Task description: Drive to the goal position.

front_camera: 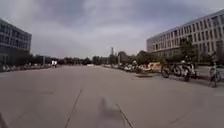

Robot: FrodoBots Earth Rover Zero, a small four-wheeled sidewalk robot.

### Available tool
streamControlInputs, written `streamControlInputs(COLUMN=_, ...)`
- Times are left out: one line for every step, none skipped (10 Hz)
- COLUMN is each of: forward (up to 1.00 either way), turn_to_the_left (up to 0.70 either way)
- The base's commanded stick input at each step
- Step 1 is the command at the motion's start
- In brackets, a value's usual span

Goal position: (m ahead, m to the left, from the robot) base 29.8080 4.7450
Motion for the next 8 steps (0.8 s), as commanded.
streamControlInputs(forward=1.0, turn_to_the_left=0.0)
streamControlInputs(forward=1.0, turn_to_the_left=0.01)
streamControlInputs(forward=1.0, turn_to_the_left=0.16)
streamControlInputs(forward=1.0, turn_to_the_left=0.35)
streamControlInputs(forward=1.0, turn_to_the_left=0.06)
streamControlInputs(forward=1.0, turn_to_the_left=0.0)
streamControlInputs(forward=1.0, turn_to_the_left=0.0)
streamControlInputs(forward=1.0, turn_to_the_left=0.0)
